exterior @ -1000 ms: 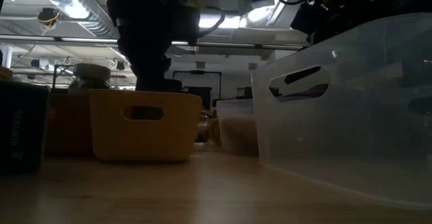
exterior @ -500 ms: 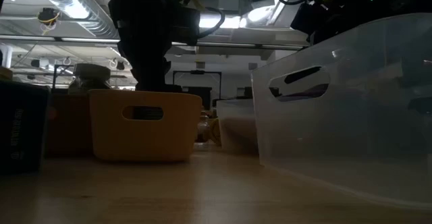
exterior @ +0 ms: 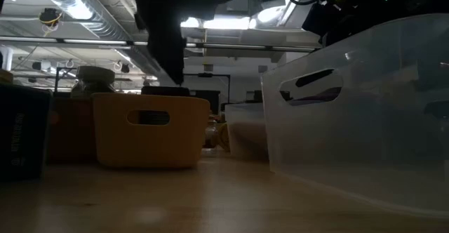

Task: Sort spices by type
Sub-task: Put the black spice can into the small yellow bin

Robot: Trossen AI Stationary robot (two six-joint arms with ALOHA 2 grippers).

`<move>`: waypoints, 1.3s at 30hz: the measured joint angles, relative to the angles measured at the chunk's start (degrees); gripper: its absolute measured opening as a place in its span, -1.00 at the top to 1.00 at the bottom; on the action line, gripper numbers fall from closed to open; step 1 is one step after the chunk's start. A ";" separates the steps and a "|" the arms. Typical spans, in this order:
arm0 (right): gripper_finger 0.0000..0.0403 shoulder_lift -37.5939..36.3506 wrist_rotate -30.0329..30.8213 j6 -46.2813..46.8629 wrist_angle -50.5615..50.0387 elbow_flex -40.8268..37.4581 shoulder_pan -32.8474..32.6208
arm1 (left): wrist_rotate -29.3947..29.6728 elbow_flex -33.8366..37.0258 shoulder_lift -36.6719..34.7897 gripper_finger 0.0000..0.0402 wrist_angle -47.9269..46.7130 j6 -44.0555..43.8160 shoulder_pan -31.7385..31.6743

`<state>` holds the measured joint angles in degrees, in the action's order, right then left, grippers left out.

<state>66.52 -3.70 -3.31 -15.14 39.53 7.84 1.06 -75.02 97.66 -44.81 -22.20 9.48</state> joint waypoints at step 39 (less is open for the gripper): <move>-0.49 0.00 -1.23 -0.99 -0.03 0.00 0.01 | 15.24 -7.90 10.44 -0.04 -6.95 -83.80 42.97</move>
<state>66.52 -4.93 -4.30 -15.16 39.53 7.86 16.30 -82.91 108.10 -51.76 -106.00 52.45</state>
